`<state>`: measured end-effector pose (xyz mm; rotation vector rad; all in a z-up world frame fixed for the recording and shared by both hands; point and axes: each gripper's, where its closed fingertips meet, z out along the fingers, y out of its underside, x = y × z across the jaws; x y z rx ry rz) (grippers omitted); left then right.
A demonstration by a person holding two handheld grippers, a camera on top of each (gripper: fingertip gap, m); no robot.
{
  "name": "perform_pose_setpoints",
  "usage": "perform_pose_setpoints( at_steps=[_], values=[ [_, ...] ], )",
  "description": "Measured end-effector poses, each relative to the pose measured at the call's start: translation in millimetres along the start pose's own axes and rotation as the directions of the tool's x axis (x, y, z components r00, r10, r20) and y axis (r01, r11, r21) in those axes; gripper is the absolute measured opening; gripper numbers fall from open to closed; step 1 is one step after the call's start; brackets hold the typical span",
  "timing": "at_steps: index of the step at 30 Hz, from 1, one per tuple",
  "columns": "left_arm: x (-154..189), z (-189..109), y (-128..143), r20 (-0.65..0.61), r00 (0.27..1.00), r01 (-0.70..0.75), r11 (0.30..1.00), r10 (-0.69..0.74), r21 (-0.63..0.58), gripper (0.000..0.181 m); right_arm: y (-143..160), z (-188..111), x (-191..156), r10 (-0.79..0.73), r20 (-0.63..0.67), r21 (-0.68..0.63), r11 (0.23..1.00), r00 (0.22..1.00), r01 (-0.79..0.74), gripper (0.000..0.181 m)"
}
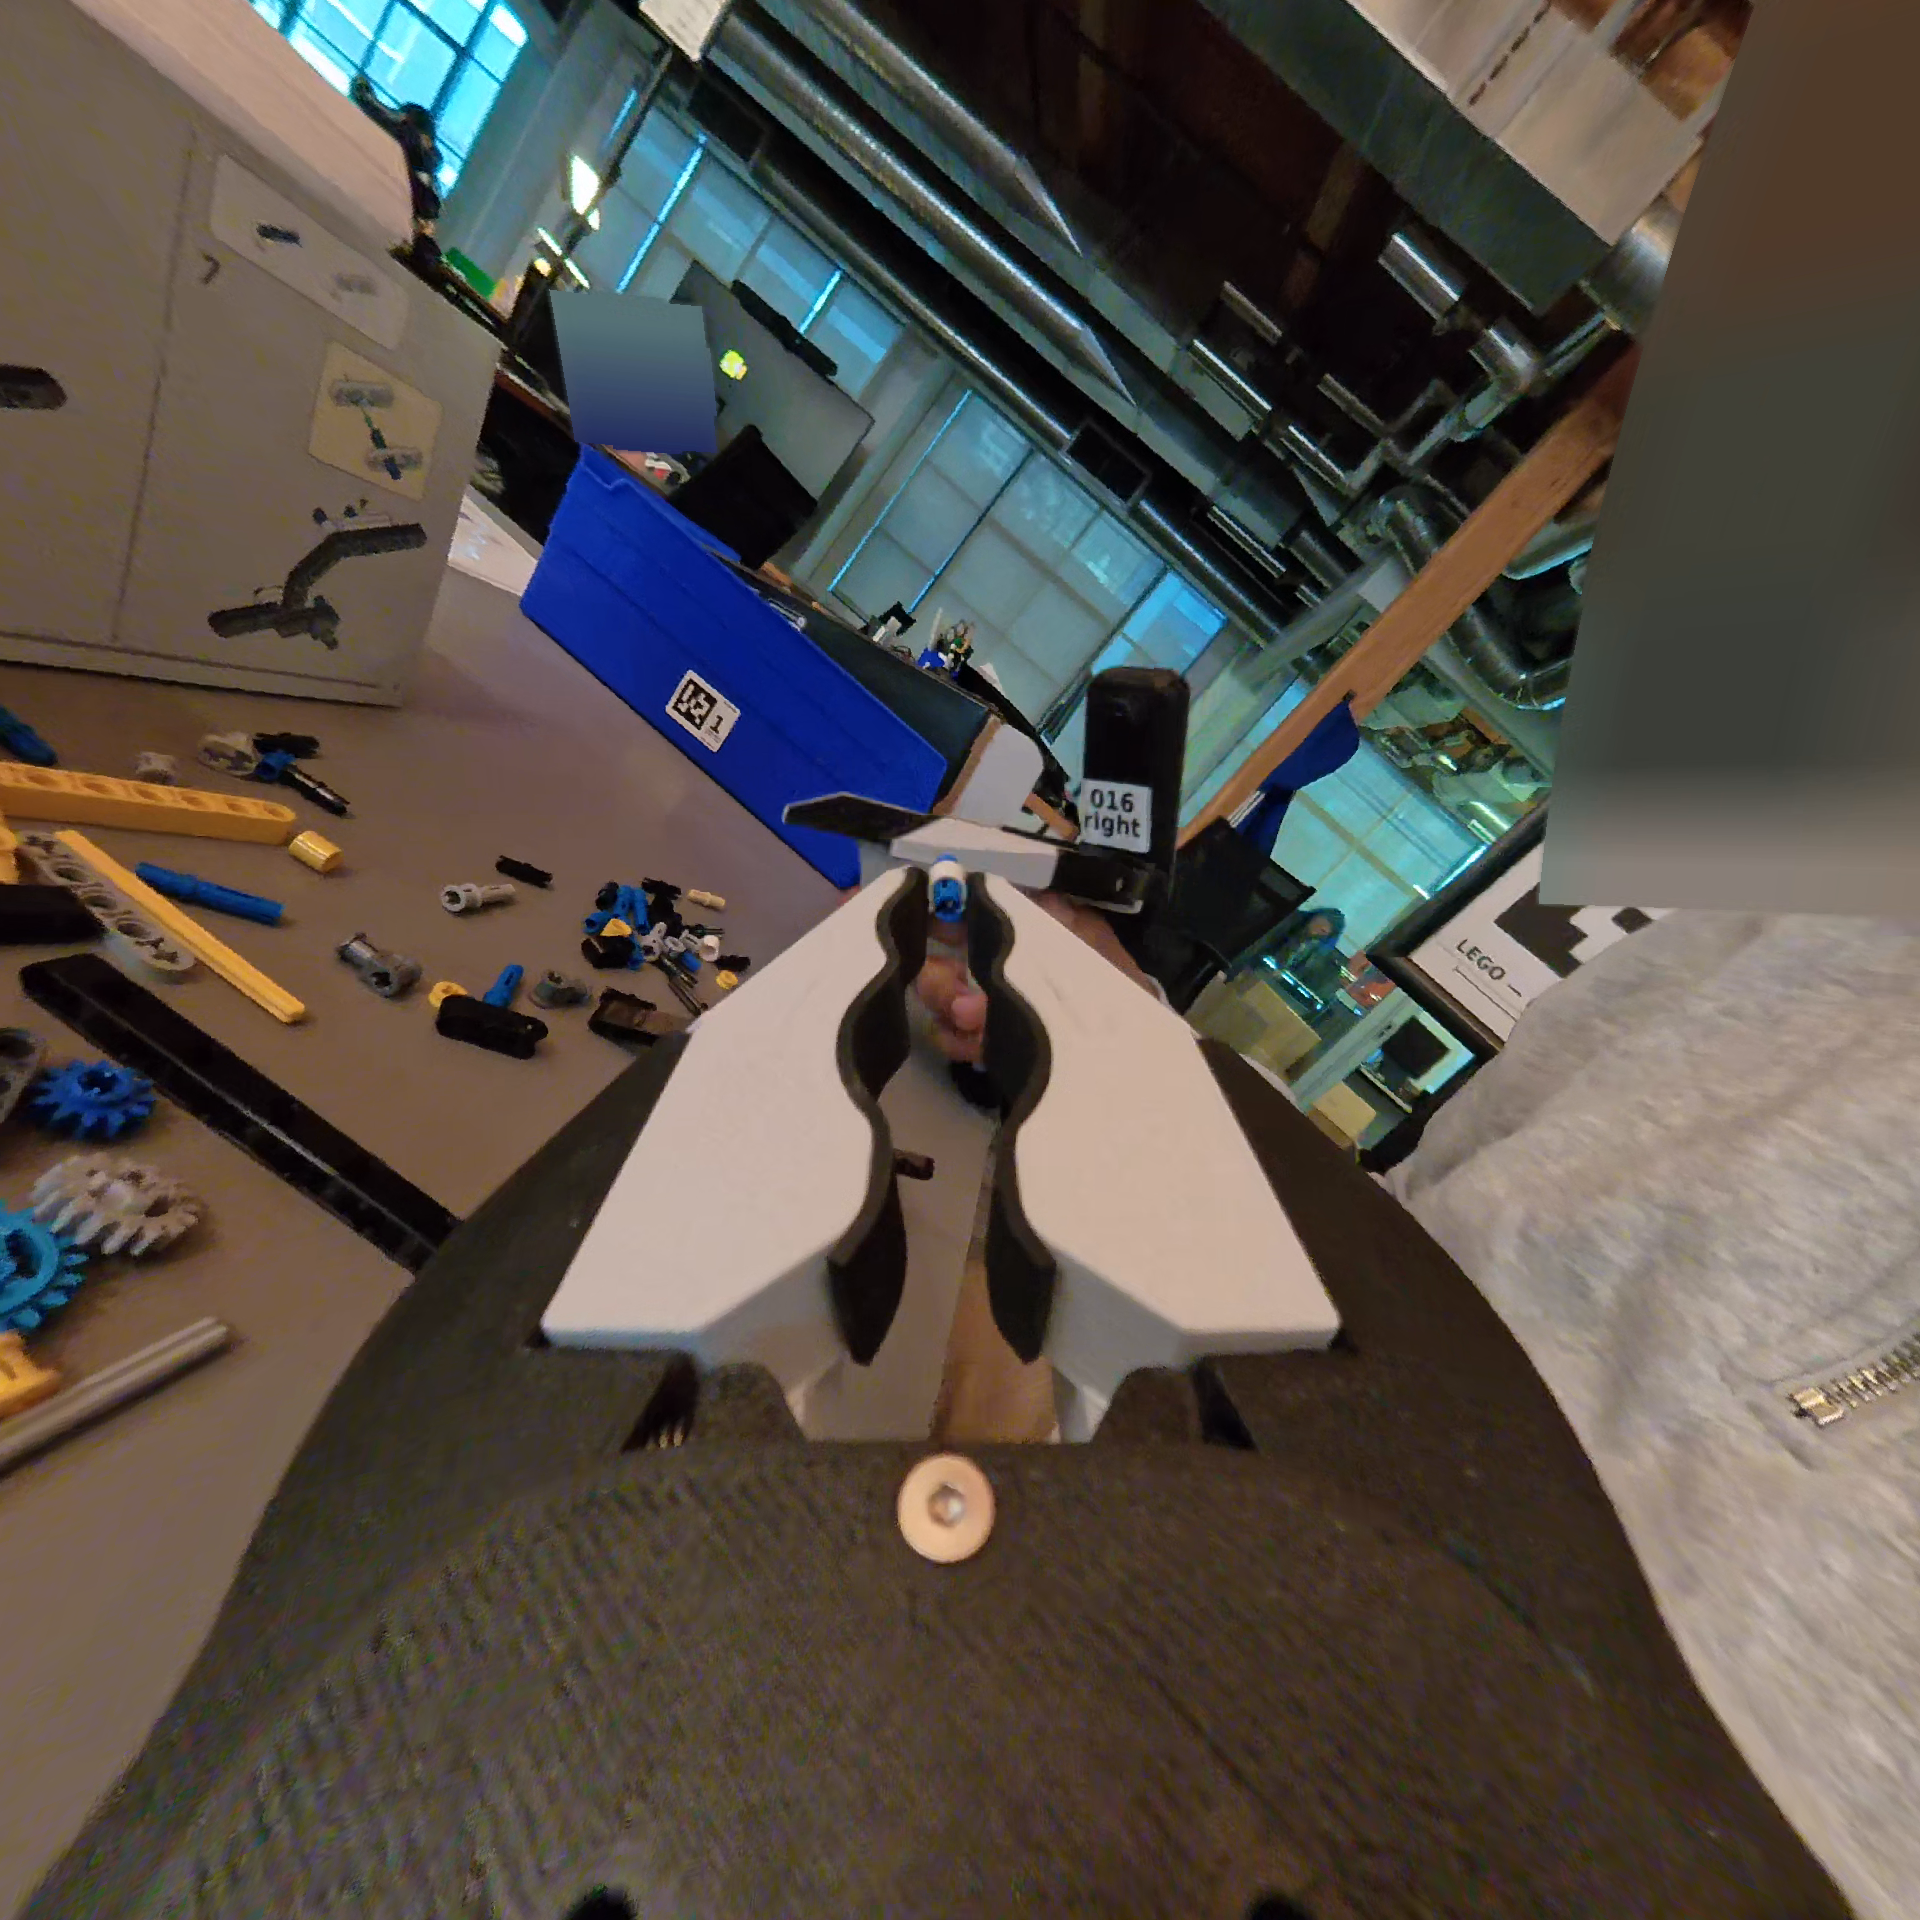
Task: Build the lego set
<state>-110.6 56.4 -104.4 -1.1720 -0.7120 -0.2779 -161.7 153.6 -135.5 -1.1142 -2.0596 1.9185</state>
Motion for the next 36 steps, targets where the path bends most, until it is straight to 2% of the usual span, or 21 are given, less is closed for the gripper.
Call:
perform_pose_setpoints(
  at_steps=[2, 4, 7, 9, 14, 17, 22, 25, 29, 32, 36],
  values=[
    [-2.8, -5.9, -5.7, 0.021, 1.0, 0.005, 1.0, -0.005, 0.017, 0.006, 8.1, 6.2, -9.8, 0.034, 0.05, -0.044, 0.999, 0.998, -0.032, 0.053],
    [-5.5, -7.3, -10.1, 0.027, 1.0, -0.002, 1.0, 0.002, 0.008, 0.006, 22.0, 13.2, -15.6, 0.0, 0.054, -0.135, 0.991, 0.999, 0.007, 0.054],
    [-15.1, -6.6, -5.3, 0.076, 0.995, -0.061, 0.997, 0.064, -0.042, 0.006, 40.7, 20.7, -25.4, -0.048, 0.069, -0.243, 0.968, 0.996, 0.063, 0.047],
    [-14.8, -4.0, -2.3, 0.063, 0.997, -0.037, 0.998, 0.04, -0.051, 0.006, 50.8, 24.4, -31.9, -0.041, 0.085, -0.295, 0.953, 0.996, 0.064, 0.041],
    [-16.1, 0.4, 4.2, 0.064, 0.997, -0.027, 0.995, 0.033, -0.097, 0.006, 68.3, 29.4, -38.4, -0.004, 0.093, -0.384, 0.922, 0.996, 0.04, 0.044],
    [-16.6, 1.6, 5.9, 0.063, 0.998, -0.023, 0.994, 0.03, -0.11, 0.006, 71.2, 30.7, -34.4, -0.039, 0.052, -0.397, 0.916, 0.998, 0.056, 0.031],
    [-16.2, 3.7, 9.7, 0.061, 0.998, -0.025, 0.991, 0.034, -0.134, 0.006, 70.3, 32.1, -41.5, 0.043, 0.087, -0.384, 0.923, 0.995, -0.007, 0.008],
    [-14.0, 4.5, 11.7, 0.054, 0.998, -0.036, 0.989, 0.044, -0.142, 0.006, 47.4, 31.8, -47.6, 0.12, 0.144, -0.255, 0.964, 0.982, -0.08, 0.007],
    [-6.9, 5.6, 13.9, 0.032, 0.996, -0.074, 0.988, 0.08, -0.137, 0.006, 11.2, 23.0, -67.2, 0.241, 0.321, -0.088, 0.971, 0.916, -0.224, 0.007],
    [1.0, 7.0, 15.2, 0.005, 0.993, -0.116, 0.985, 0.118, -0.126, 0.006, 7.0, 20.6, -79.9, 0.232, 0.393, -0.064, 0.972, 0.89, -0.225, 0.007],
    [11.4, 7.8, 17.0, -0.026, 0.982, -0.187, 0.976, 0.185, -0.116, 0.006, 10.0, 22.9, -93.7, 0.183, 0.419, -0.057, 0.983, 0.889, -0.175, 0.007]
  ],
)
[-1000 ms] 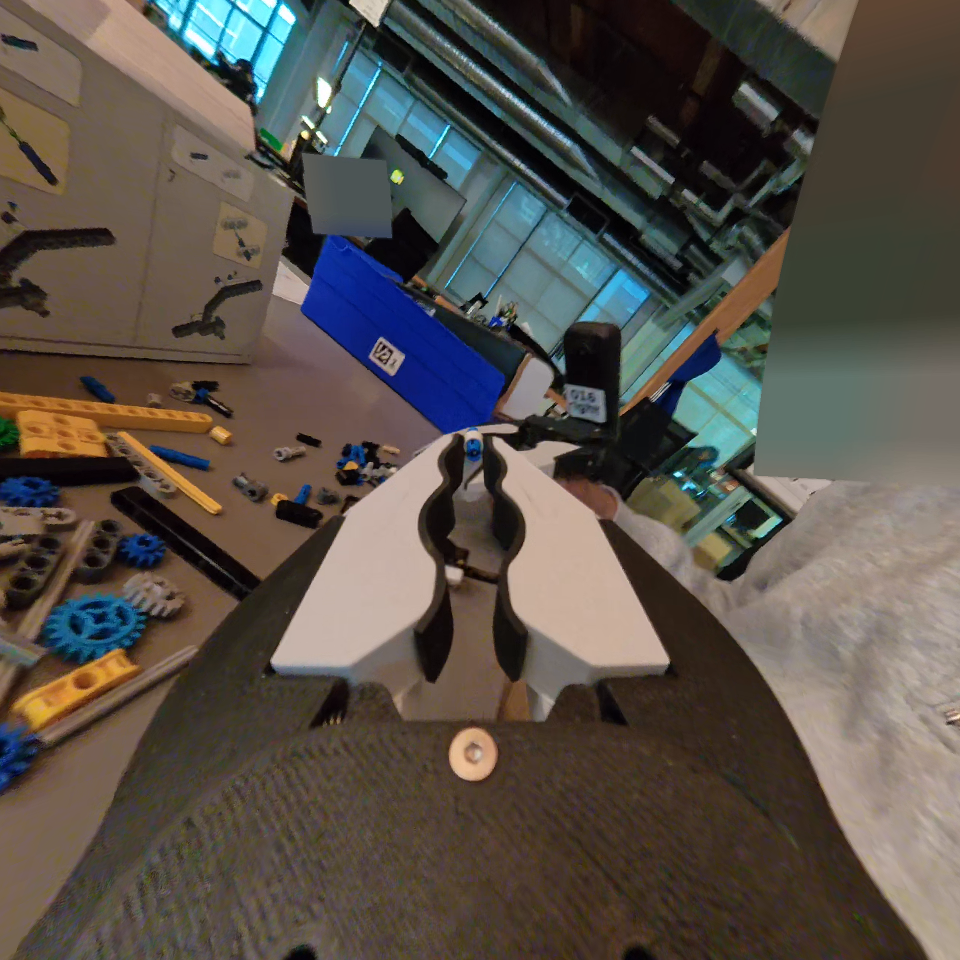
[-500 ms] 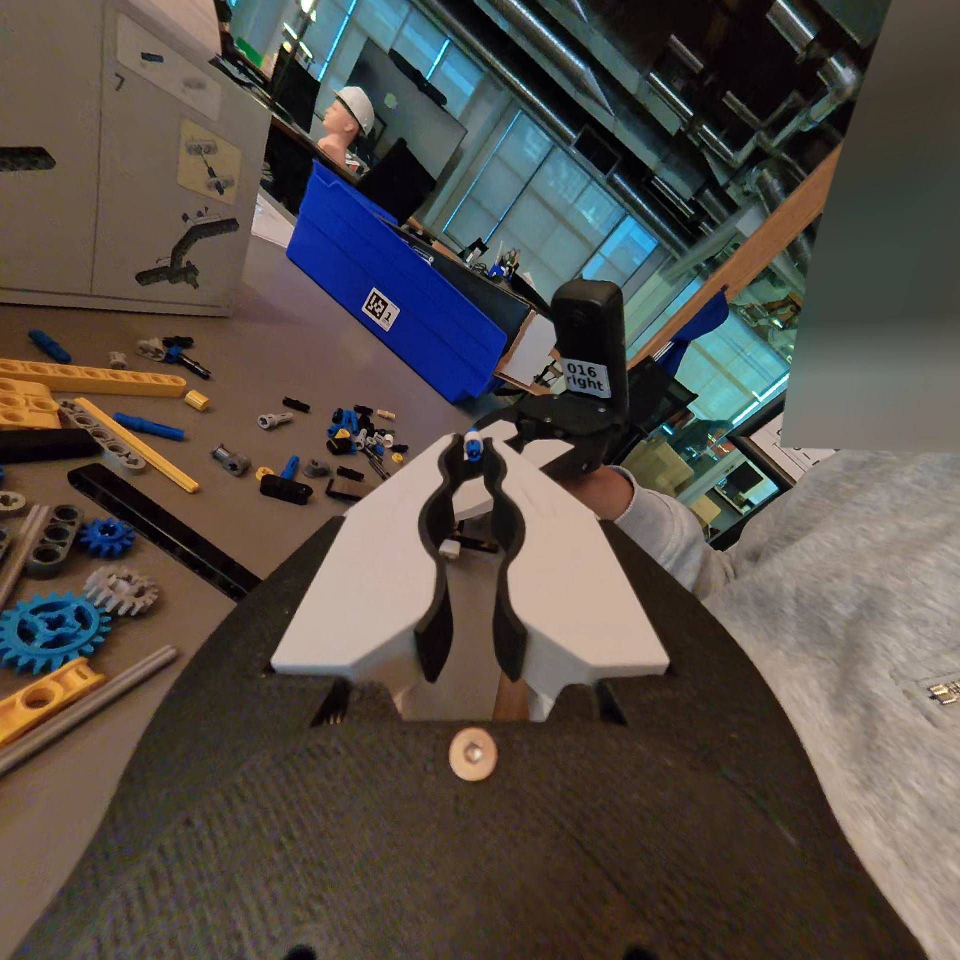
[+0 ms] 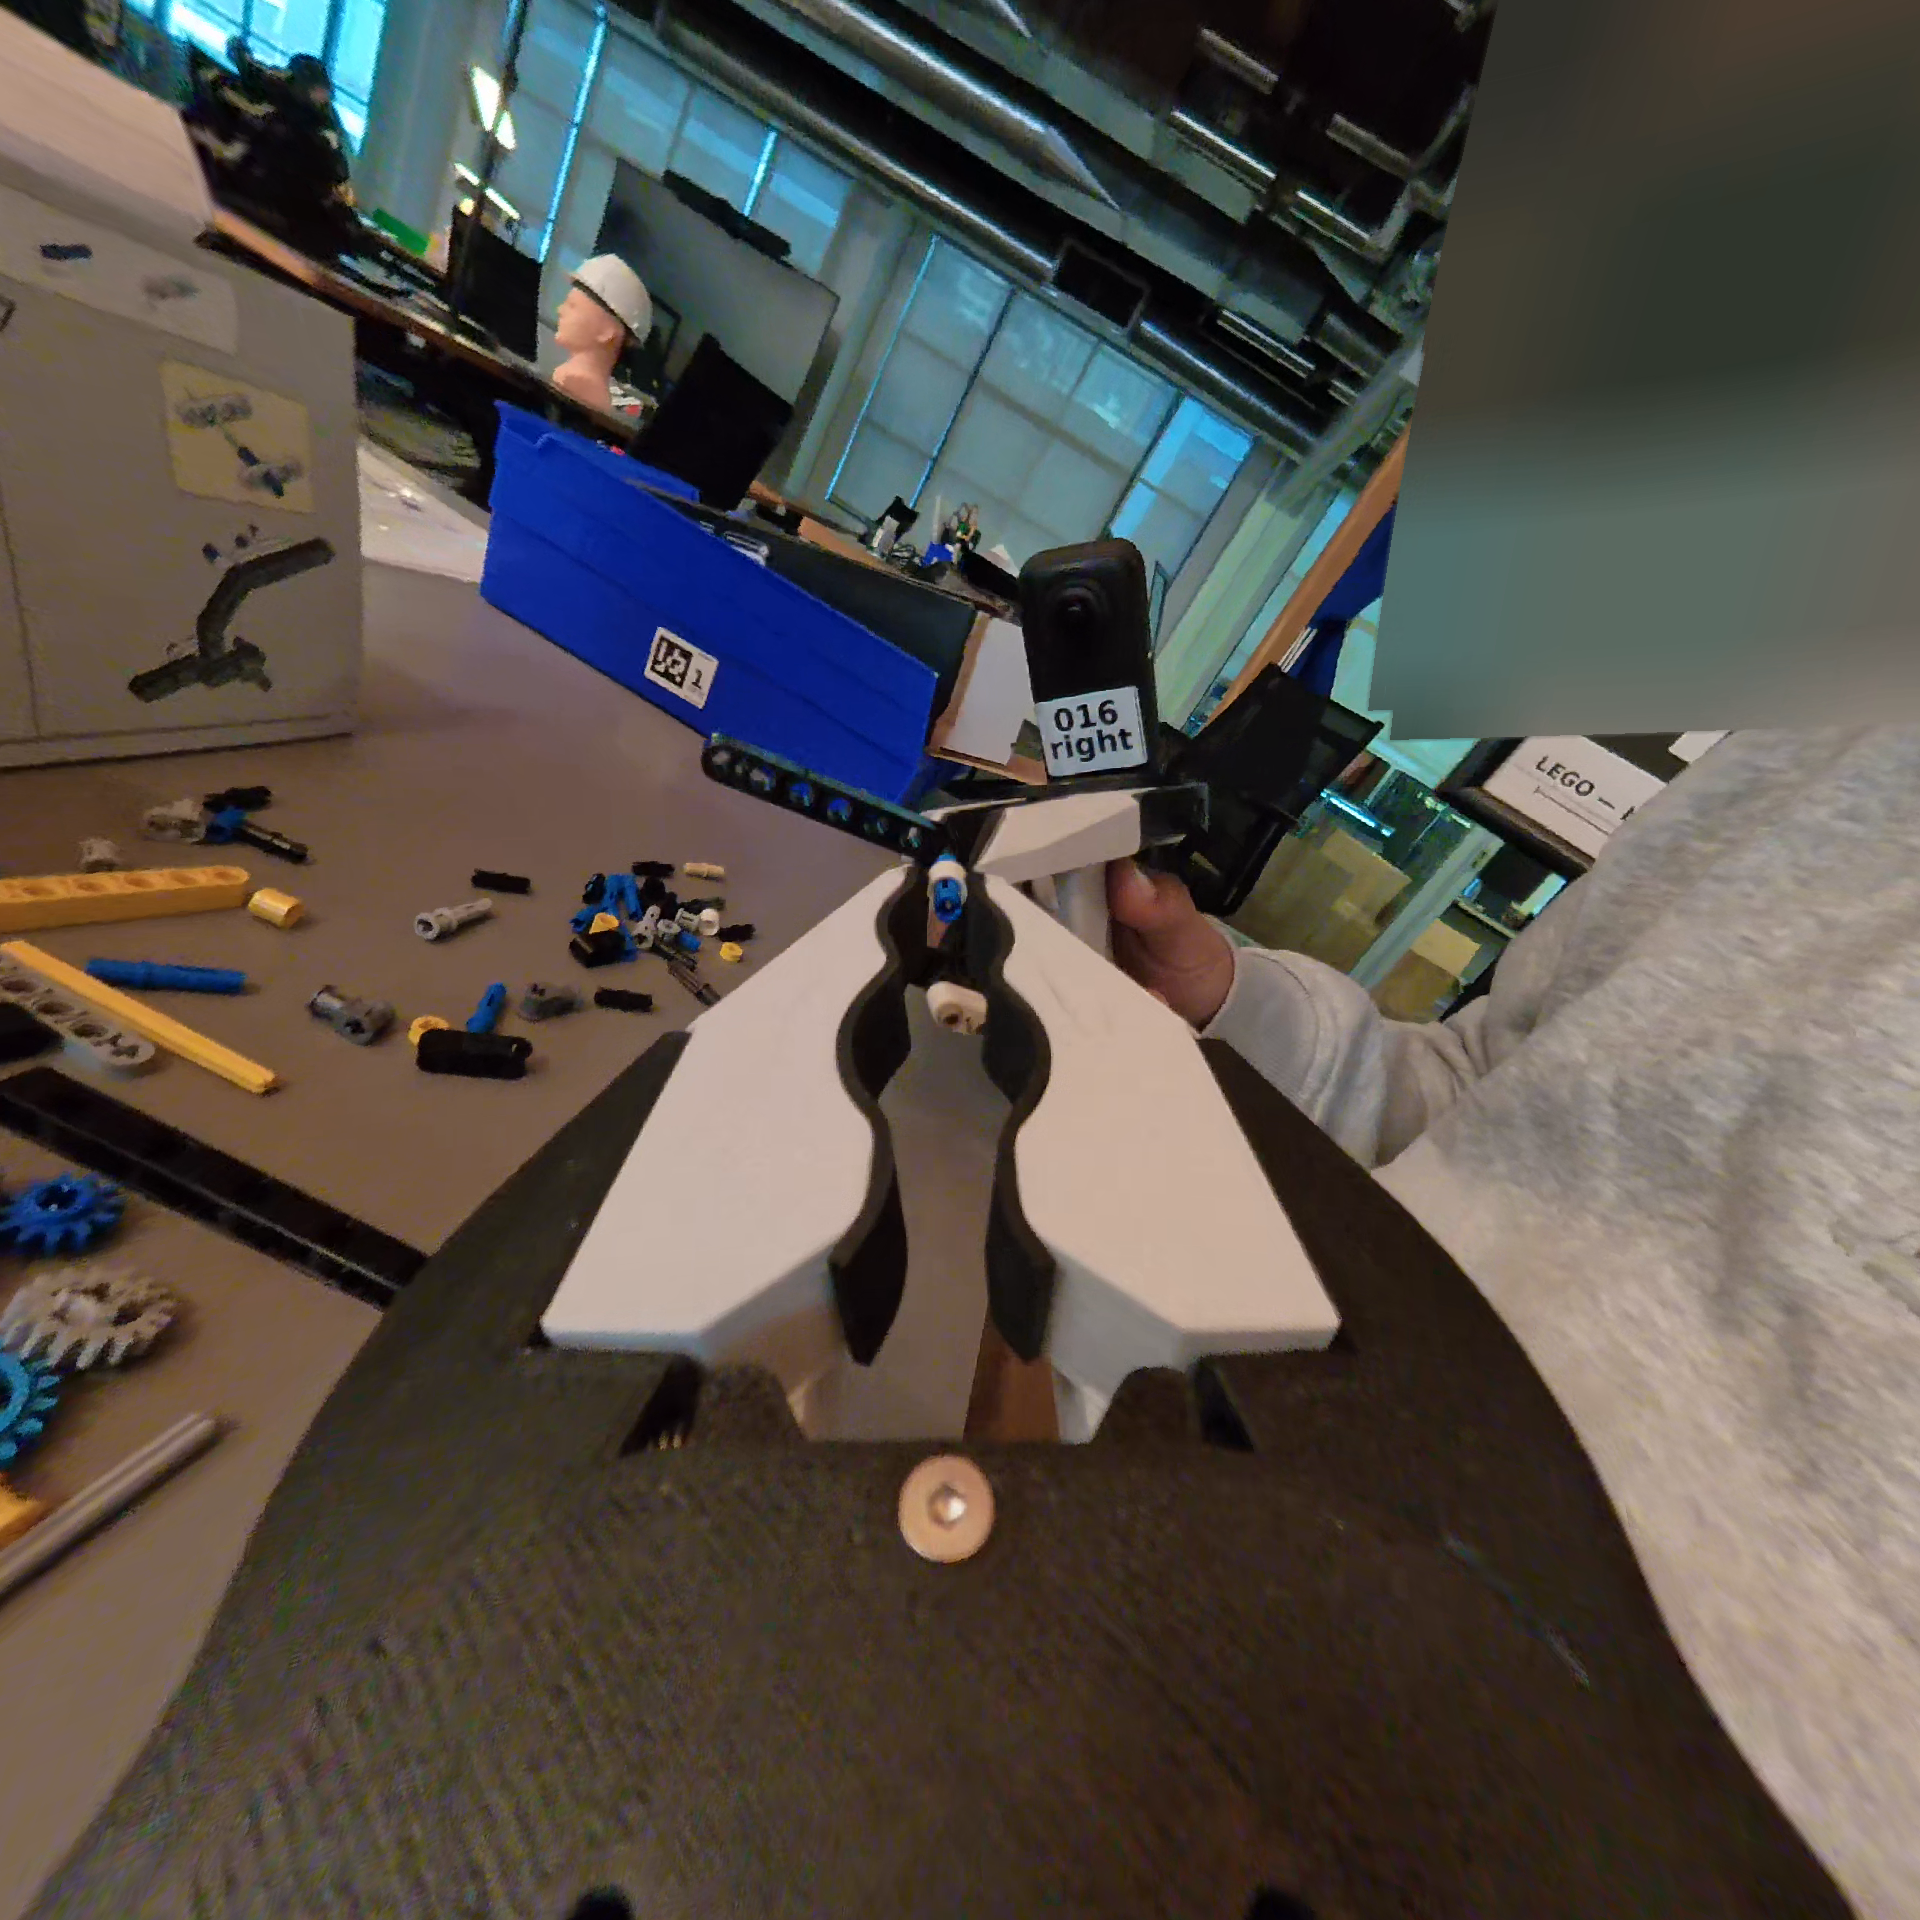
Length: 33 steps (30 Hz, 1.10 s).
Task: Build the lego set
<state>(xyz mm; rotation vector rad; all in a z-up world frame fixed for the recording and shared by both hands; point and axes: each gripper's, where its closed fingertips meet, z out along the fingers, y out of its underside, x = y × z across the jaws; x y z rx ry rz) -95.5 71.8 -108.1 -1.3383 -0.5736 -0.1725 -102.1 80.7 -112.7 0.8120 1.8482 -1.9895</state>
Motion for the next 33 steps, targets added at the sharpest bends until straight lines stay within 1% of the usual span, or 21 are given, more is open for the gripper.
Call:
perform_pose_setpoints(
  at_steps=[5, 16, 25, 29, 33],
  values=[
    [2.6, 0.6, -0.8, 0.018, 0.999, -0.043, 0.999, 0.043, 0.011, 0.006, 0.0, 3.1, -0.2, 0.031, -0.005, 0.023, 0.999, 0.999, -0.031, 0.007],
    [-1.0, 1.6, -0.3, 0.054, 0.997, -0.046, 0.999, 0.046, 0.009, 0.006, 0.4, 9.7, -2.1, 0.071, -0.017, 0.051, 0.996, 0.997, -0.07, 0.006],
    [-6.1, 2.3, 2.0, 0.096, 0.994, -0.044, 0.999, 0.045, -0.01, 0.006, 3.6, 10.9, 2.6, 0.053, -0.054, 0.037, 0.998, 0.997, -0.051, 0.007],
    [-7.0, 3.9, 7.7, 0.113, 0.993, -0.042, 0.998, 0.048, -0.055, 0.007, 8.0, 11.4, 4.8, 0.018, -0.078, 0.007, 1.0, 0.997, -0.017, 0.007],
    [-6.9, 4.7, 9.8, 0.11, 0.993, -0.029, 0.997, 0.037, -0.069, 0.007, 9.2, 10.2, 5.4, 0.003, -0.071, -0.006, 1.0, 0.997, -0.003, 0.008]
  ],
)
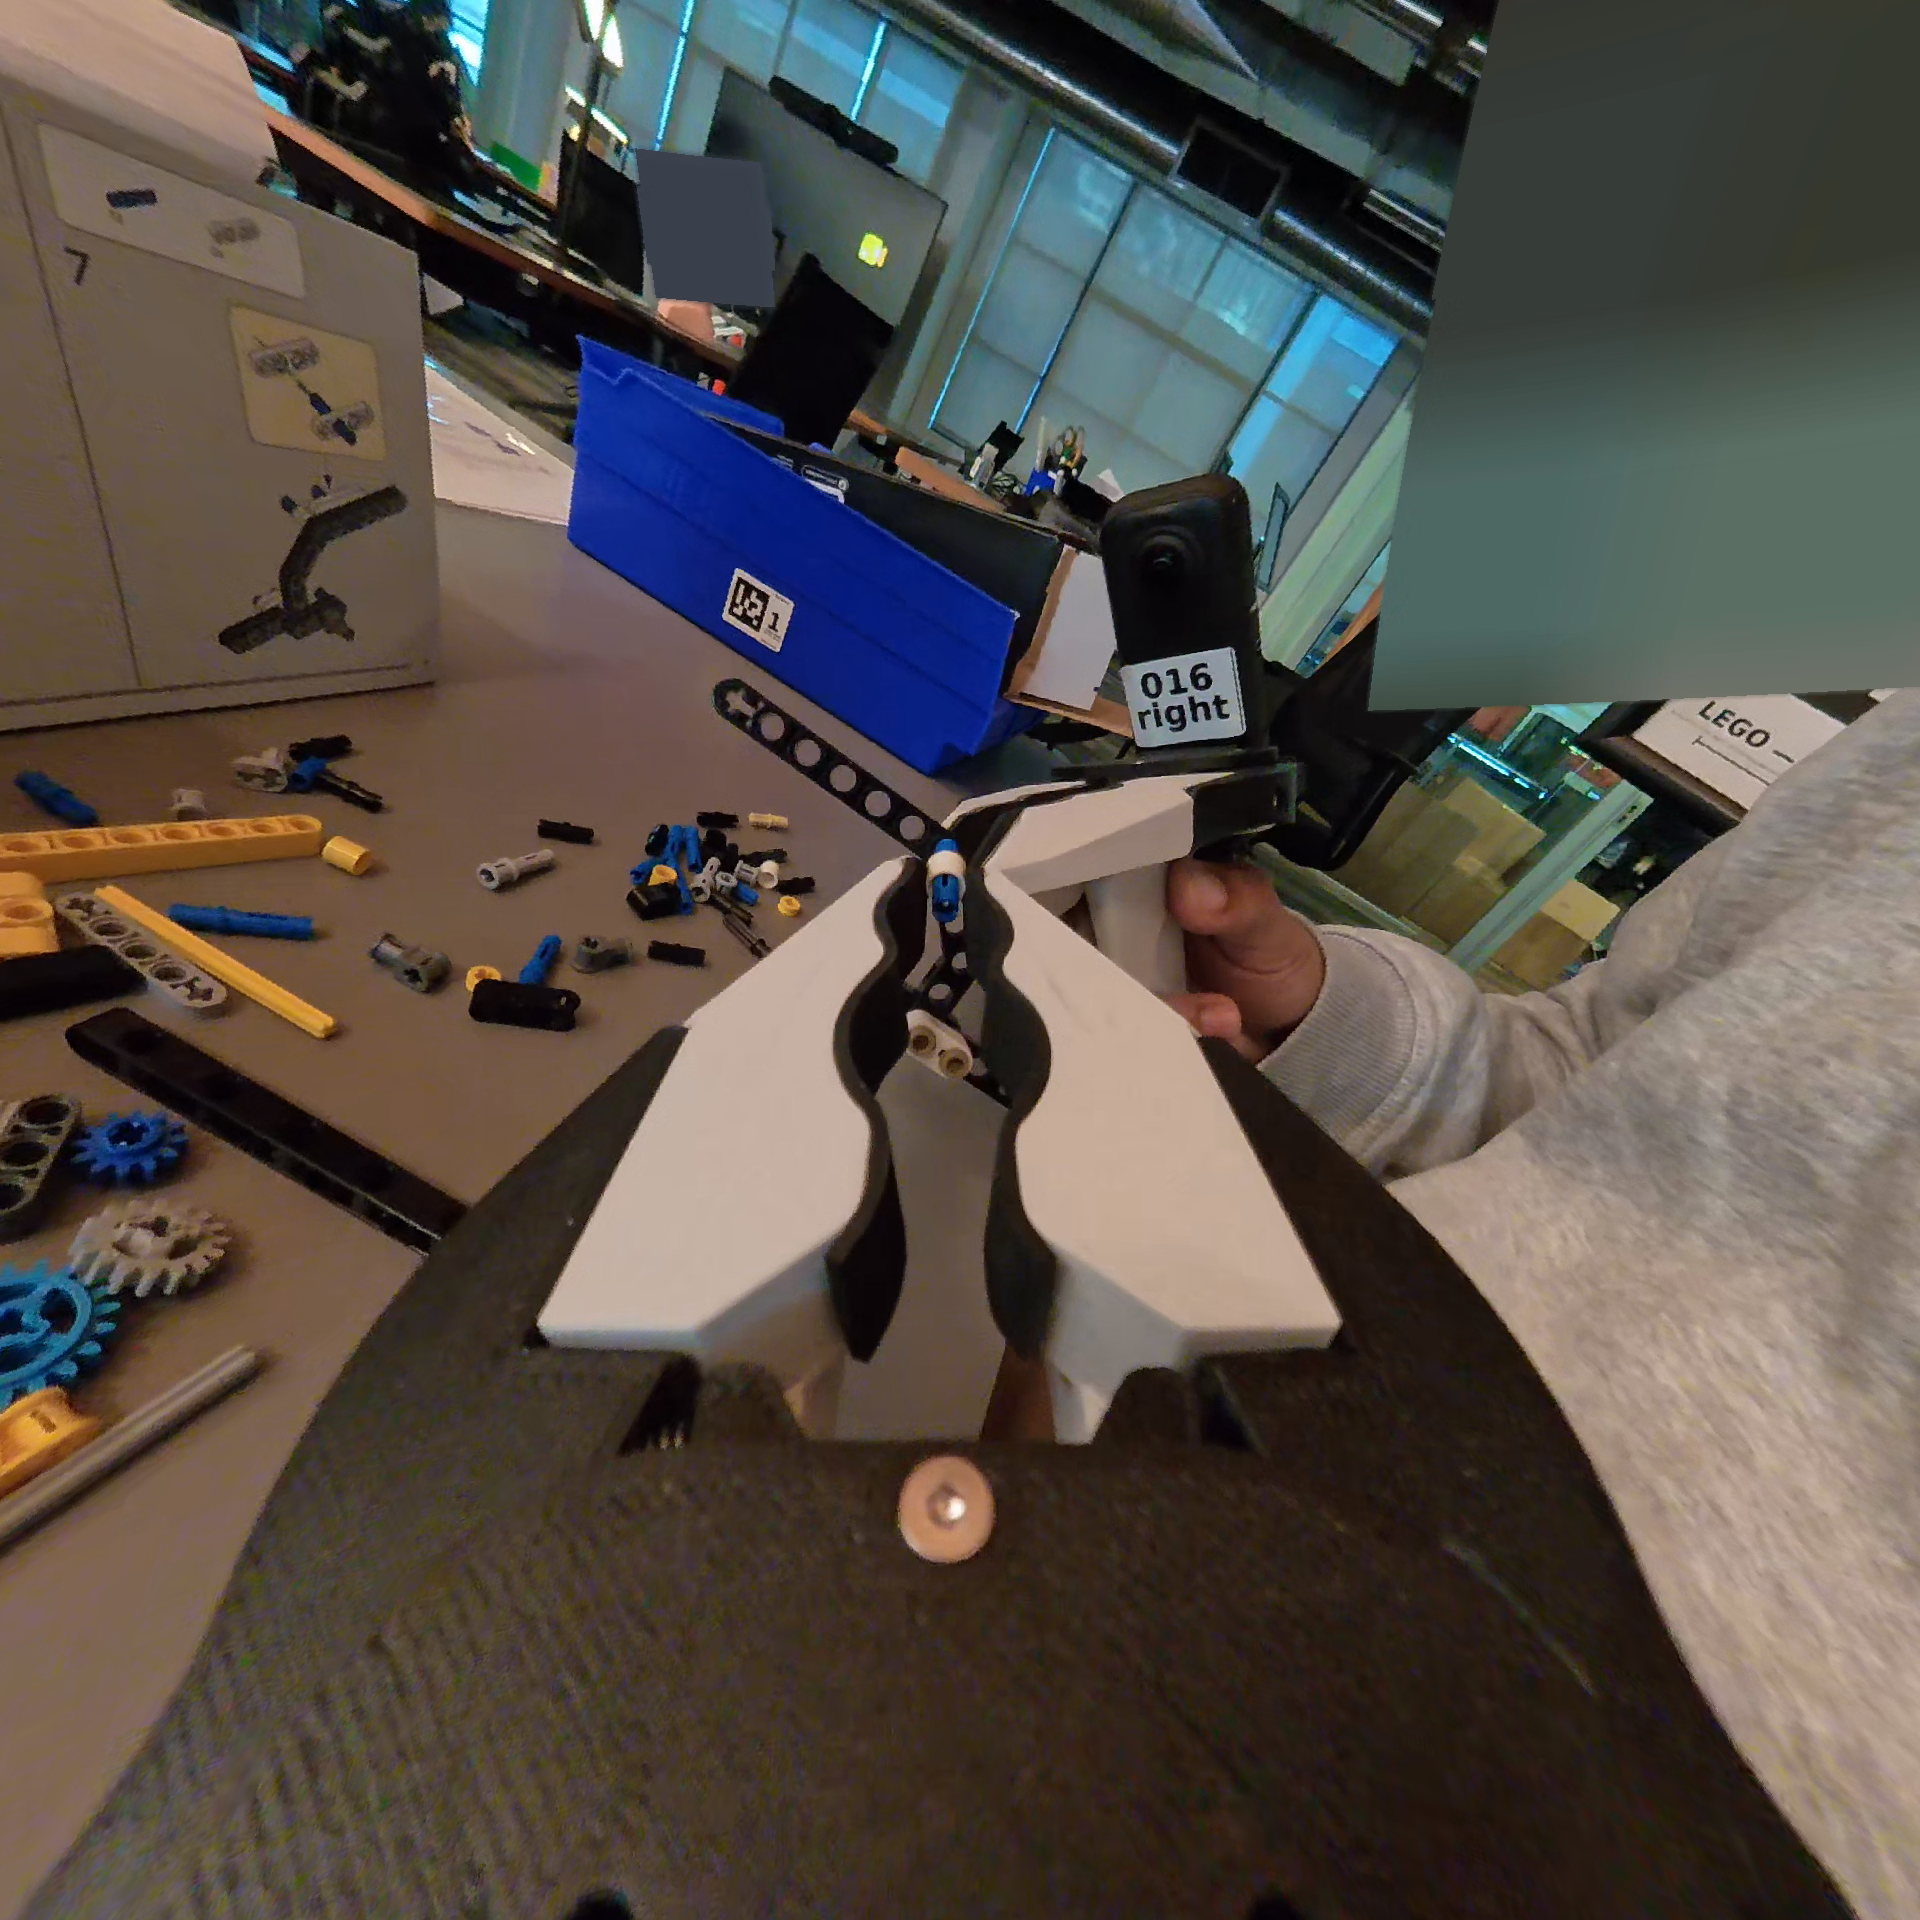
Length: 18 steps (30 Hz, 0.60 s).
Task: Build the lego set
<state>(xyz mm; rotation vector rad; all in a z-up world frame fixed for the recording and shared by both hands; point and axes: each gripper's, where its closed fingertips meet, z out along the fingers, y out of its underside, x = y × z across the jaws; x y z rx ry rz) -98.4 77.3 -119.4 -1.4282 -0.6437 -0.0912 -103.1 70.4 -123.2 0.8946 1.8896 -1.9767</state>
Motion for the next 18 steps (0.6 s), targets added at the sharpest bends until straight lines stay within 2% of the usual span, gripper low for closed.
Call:
perform_pose_setpoints(
  at_steps=[11, 18],
  values=[
    [-12.0, 1.3, 12.5, 0.025, 0.997, 0.07, 0.992, -0.068, -0.102, 0.007, 5.4, -1.9, 16.8, 0.037, -0.045, -0.034, 0.999, 0.998, -0.039, 0.007],
    [-12.2, 0.4, 12.5, 0.01, 0.996, 0.092, 0.991, -0.092, -0.099, 0.006, 11.2, 1.8, 16.8, 0.027, -0.058, -0.065, 0.997, 0.998, -0.031, 0.008]
  ],
)
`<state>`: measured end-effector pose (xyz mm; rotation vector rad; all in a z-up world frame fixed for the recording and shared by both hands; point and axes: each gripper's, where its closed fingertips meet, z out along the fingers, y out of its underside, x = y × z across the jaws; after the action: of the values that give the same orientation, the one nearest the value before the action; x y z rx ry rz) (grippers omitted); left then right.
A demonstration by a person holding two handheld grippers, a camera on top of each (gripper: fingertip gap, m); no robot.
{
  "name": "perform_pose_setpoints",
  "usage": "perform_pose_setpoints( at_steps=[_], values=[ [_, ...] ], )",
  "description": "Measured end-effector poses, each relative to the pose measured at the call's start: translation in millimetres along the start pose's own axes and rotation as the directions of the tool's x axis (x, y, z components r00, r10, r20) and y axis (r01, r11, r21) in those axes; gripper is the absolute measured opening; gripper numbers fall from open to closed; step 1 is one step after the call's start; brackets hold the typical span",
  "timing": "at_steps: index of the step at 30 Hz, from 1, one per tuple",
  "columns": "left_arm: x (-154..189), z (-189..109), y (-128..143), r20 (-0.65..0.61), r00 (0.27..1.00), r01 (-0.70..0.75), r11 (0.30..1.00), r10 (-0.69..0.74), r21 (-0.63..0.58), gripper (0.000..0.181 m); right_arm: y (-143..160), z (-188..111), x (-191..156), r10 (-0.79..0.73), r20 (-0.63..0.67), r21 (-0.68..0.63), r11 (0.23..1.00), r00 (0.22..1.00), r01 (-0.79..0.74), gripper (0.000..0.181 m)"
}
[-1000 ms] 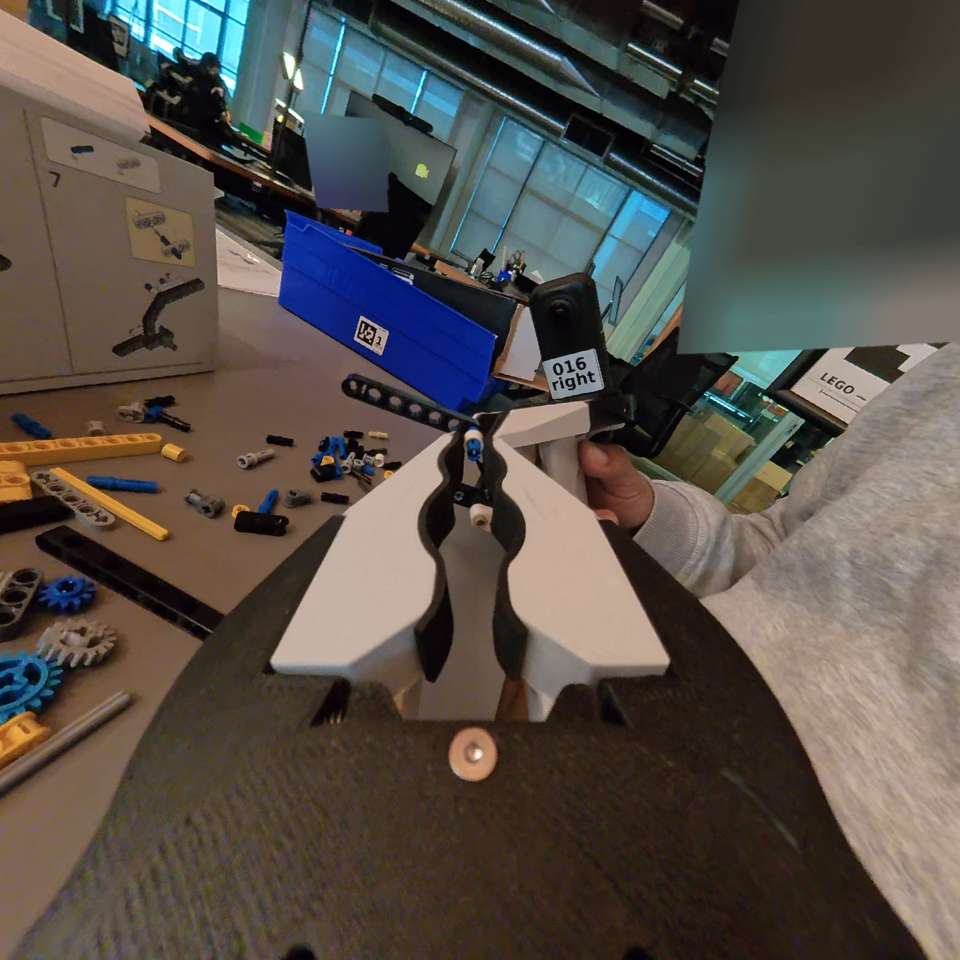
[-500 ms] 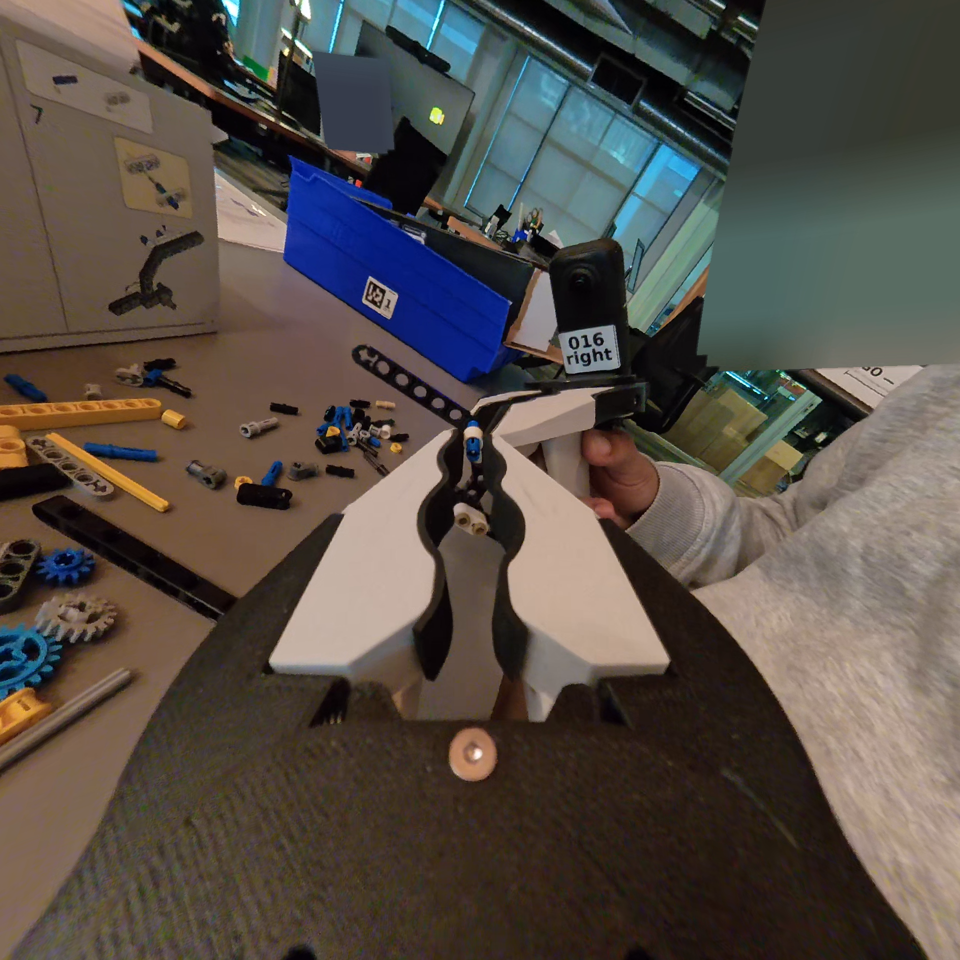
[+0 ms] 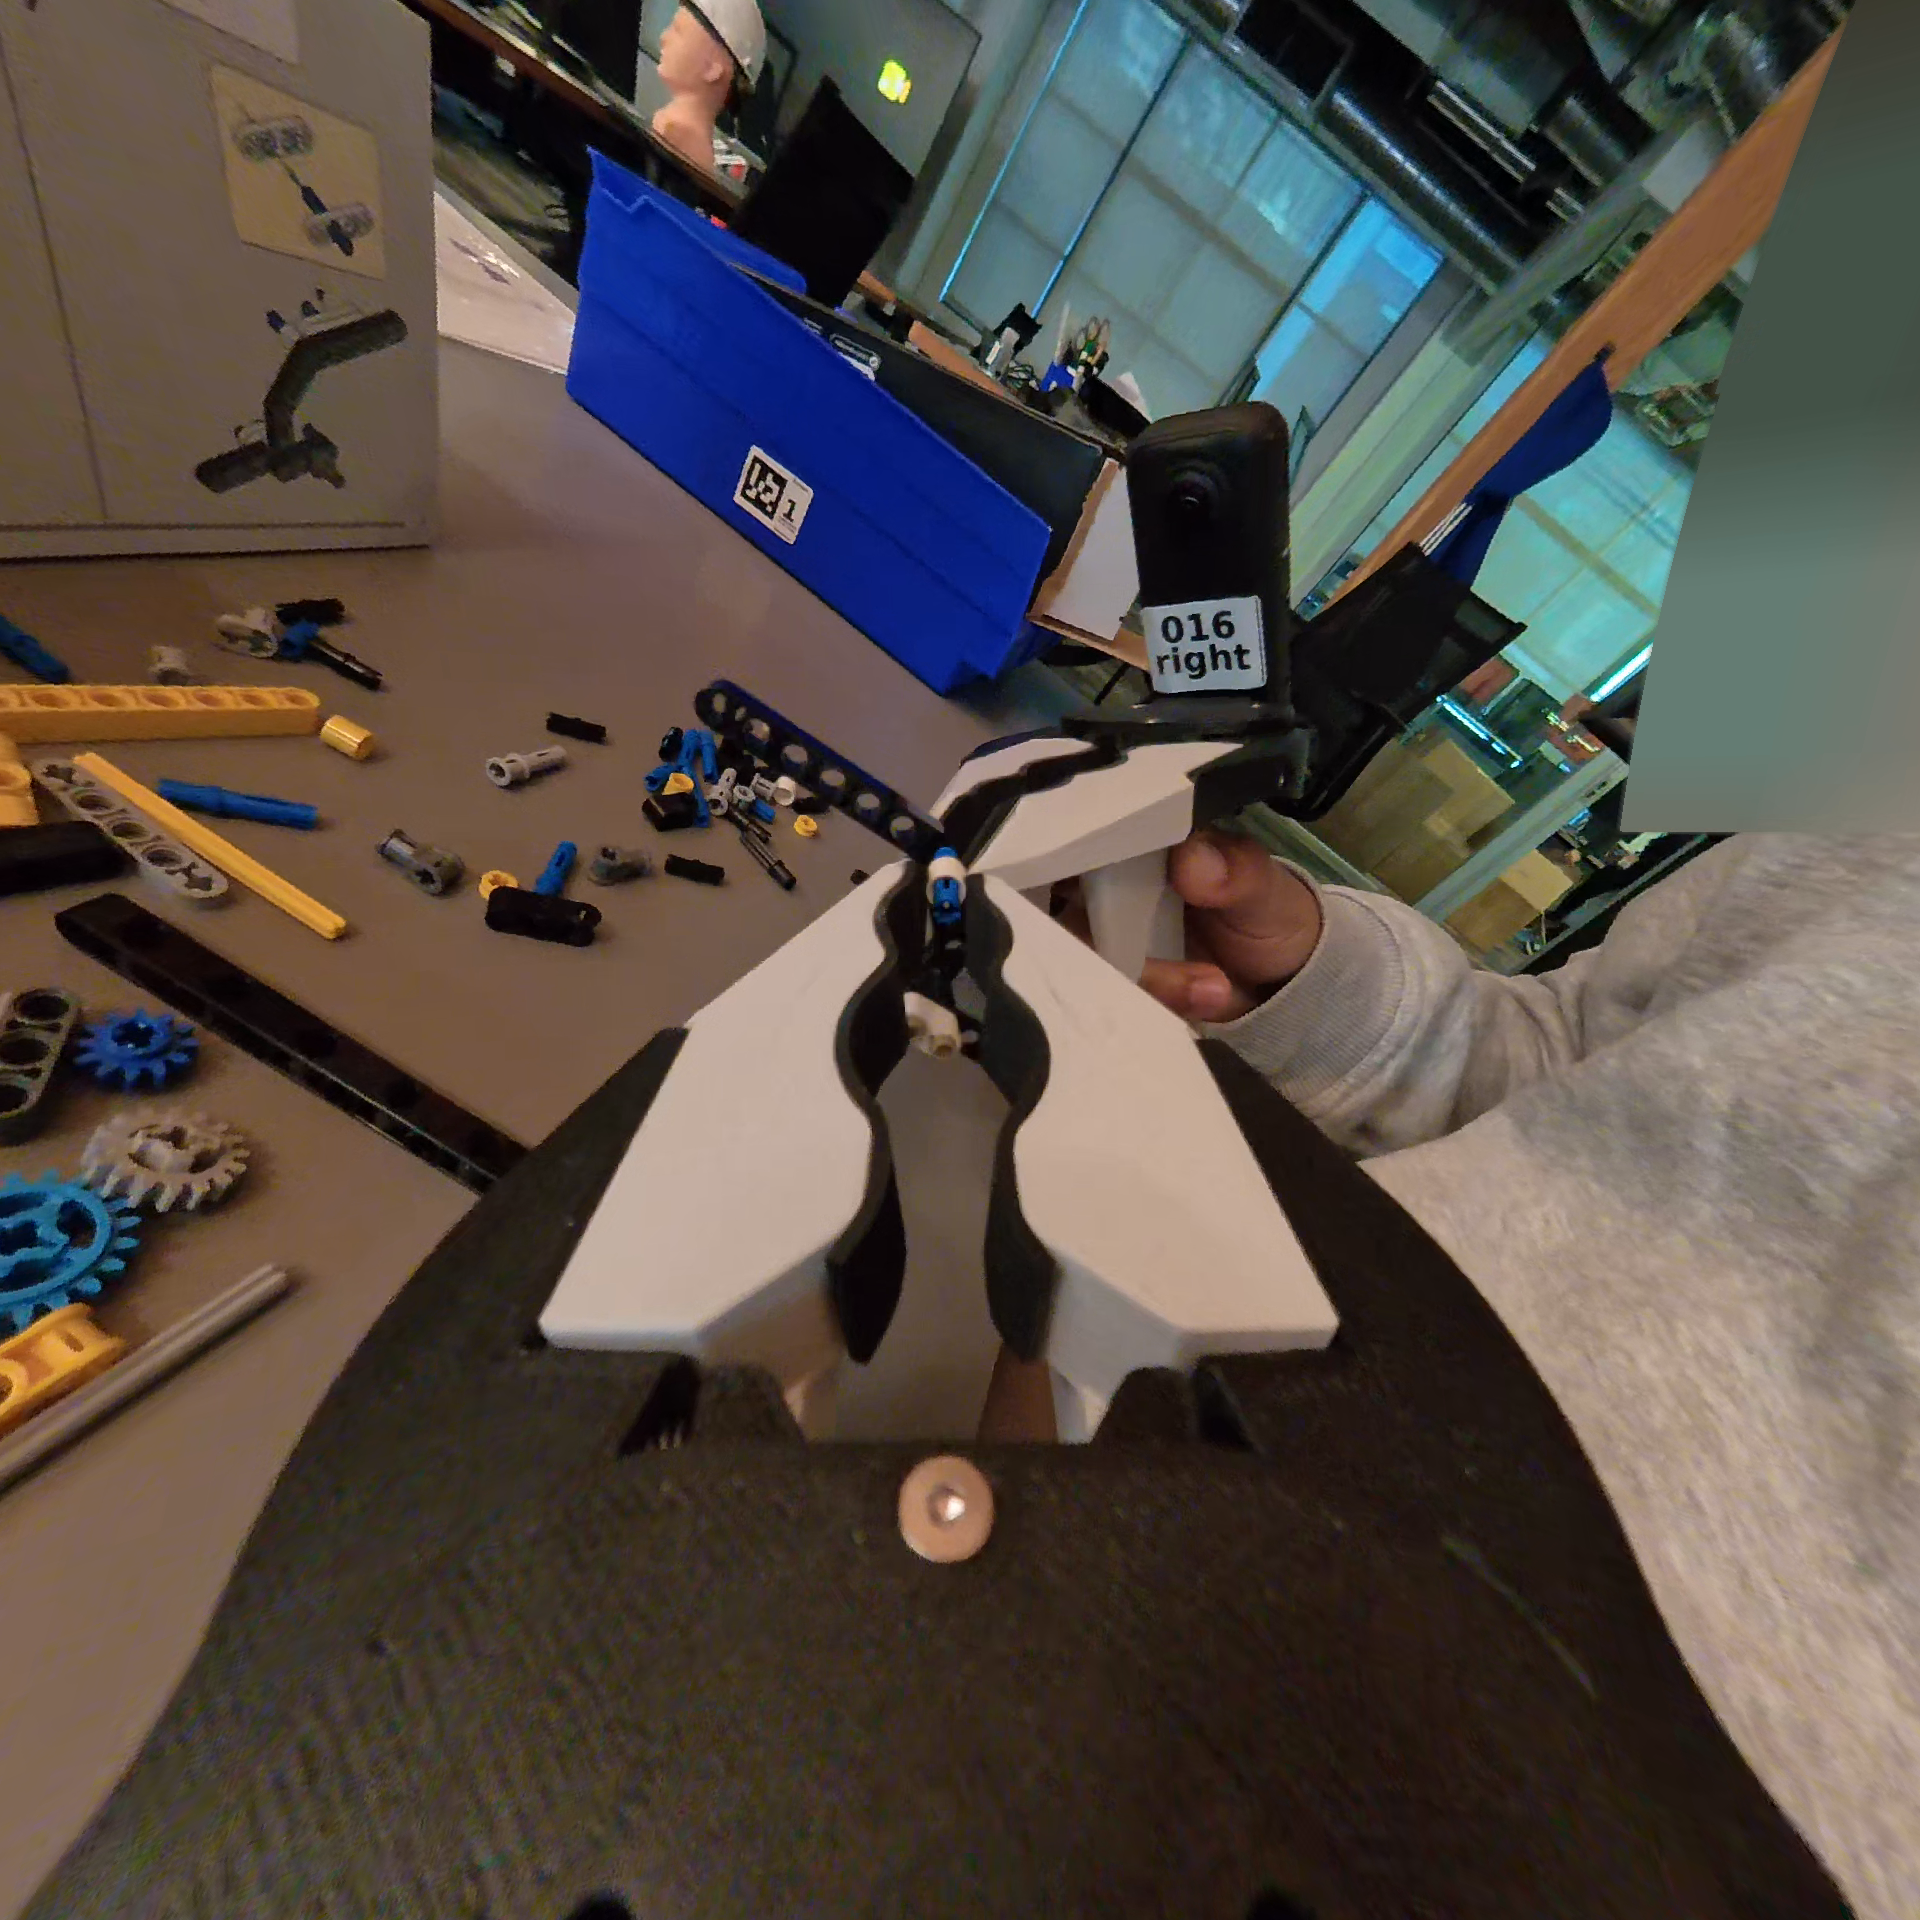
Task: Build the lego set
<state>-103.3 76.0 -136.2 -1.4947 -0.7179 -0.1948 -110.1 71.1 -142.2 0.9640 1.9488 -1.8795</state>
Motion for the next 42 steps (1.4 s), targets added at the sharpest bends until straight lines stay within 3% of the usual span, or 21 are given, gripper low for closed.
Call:
perform_pose_setpoints(
  at_steps=[17, 24, 42],
  values=[
    [-1.3, 1.9, 8.2, 0.001, 1.0, 0.013, 0.998, -0.013, -0.058, 0.007, 9.3, -1.1, 2.5, -0.197, -0.086, -0.093, 0.978, 0.977, 0.189, 0.007],
    [-4.4, 2.8, 15.9, 0.016, 1.0, 0.011, 0.993, -0.009, -0.117, 0.006, 17.3, -1.3, 8.3, -0.402, -0.175, -0.212, 0.907, 0.899, 0.364, 0.008],
    [-3.1, 6.9, 19.5, 0.021, 1.0, 0.012, 0.991, -0.01, -0.132, 0.007, 20.2, -5.9, 8.1, -0.225, -0.105, -0.193, 0.96, 0.969, 0.203, 0.007]
  ],
)
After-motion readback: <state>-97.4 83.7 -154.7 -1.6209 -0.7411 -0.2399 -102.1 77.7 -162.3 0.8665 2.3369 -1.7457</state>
